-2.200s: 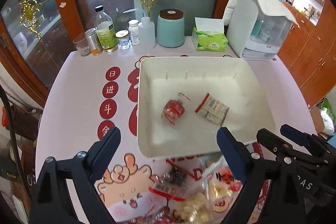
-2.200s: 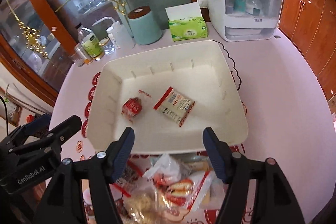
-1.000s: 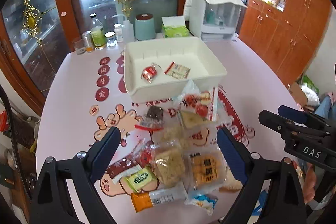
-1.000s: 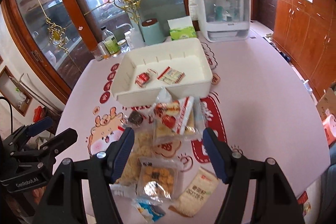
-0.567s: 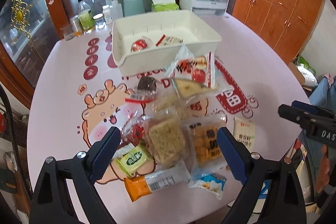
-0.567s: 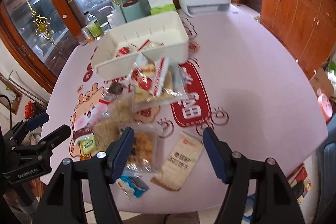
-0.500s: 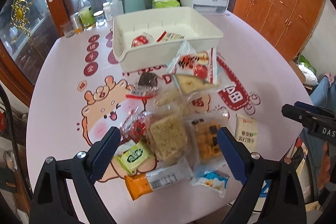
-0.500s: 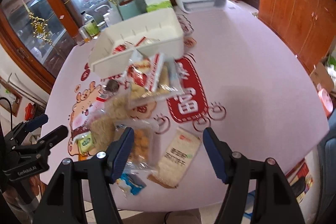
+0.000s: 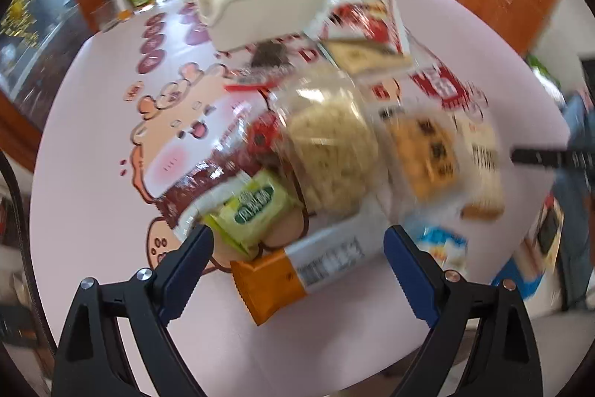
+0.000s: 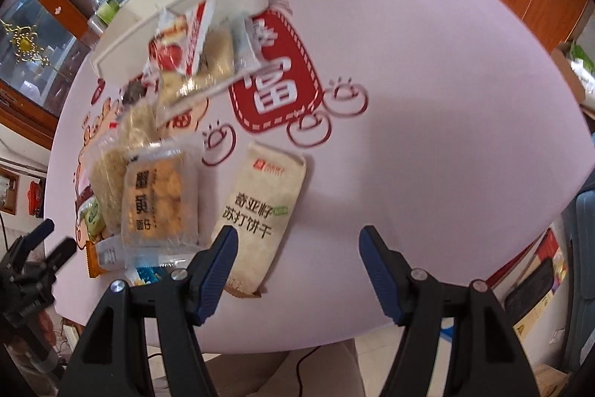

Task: Organize snacks
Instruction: 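Grasp orange-wrapped bar with left gripper while right grasps beige biscuit bag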

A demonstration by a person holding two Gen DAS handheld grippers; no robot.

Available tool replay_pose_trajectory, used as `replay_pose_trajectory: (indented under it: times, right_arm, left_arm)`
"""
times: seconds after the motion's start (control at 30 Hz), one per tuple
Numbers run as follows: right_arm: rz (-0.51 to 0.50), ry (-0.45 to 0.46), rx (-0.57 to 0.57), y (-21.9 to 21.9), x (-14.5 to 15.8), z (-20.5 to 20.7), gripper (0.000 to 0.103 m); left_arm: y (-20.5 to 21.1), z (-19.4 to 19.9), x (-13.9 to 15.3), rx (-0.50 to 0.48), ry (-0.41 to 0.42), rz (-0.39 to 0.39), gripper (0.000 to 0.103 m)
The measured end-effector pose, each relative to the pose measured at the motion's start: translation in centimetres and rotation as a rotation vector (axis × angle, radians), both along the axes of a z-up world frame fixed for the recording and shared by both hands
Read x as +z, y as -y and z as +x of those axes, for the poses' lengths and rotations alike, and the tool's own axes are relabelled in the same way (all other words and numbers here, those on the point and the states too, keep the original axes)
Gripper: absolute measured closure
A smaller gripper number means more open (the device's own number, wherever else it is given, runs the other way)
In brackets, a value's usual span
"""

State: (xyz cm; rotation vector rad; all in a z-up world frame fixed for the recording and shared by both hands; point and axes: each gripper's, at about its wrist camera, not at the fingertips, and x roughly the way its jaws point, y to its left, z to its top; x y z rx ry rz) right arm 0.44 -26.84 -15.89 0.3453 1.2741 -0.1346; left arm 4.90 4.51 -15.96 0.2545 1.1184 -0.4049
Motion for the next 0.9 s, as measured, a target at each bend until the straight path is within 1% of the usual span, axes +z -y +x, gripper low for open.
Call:
replay_pose_trajectory:
  times: [0.07, 0.1, 0.2, 0.27, 0.43, 0.57, 0.73, 0.8, 0.87, 0.9]
  right_arm:
    - [0.008, -0.022, -0.008, -0.2, -0.9, 0.4, 0.035]
    - [0.016, -0.033, -0.011, -0.3, -1.4, 0.6, 0.035]
    - [0.03, -0.072, -0.015, -0.8, -2.8, 1.3, 0.035]
    - [0.031, -0.085, -0.017, -1.2, -3.3, 1.6, 0.035]
    - [0.009, -0.097, -0.007, -2.1, -3.7, 2.3, 0.035]
    - [-0.014, -0.109, 0.007, -3.3, -3.8, 3.1, 0.035]
    - [-0.059, -0.114, 0.054, -5.0, -3.8, 3.9, 0.035]
    - [-0.102, -0.118, 0.078, -5.7, -3.9, 4.2, 0.035]
    - [-0.156, -0.131, 0.102, -6.6, -4.1, 4.6, 0.033]
    - [-0.178, -0.137, 0.113, -7.0, -4.2, 4.7, 0.033]
  left_arm:
    - [0.0, -0.3, -0.7, -0.048, -0.006, -0.002, 0.011]
    - [0.0, -0.3, -1.2, -0.067, -0.011, 0.01, 0.011]
    - [-0.1, -0.3, -2.4, -0.098, -0.023, 0.034, 0.011]
    - [-0.1, -0.1, -3.1, -0.114, -0.026, 0.064, 0.011]
    - [0.3, -0.1, -4.3, -0.188, -0.029, 0.12, 0.012]
    - [1.1, -0.1, -5.3, -0.251, -0.019, 0.192, 0.015]
    - [1.7, 0.3, -5.3, -0.271, -0.028, 0.196, 0.017]
    - [1.7, 0.2, -5.3, -0.271, -0.034, 0.19, 0.022]
    - [1.8, 0.2, -5.2, -0.272, -0.059, 0.165, 0.036]
    - [1.9, 0.1, -5.1, -0.273, -0.068, 0.157, 0.039]
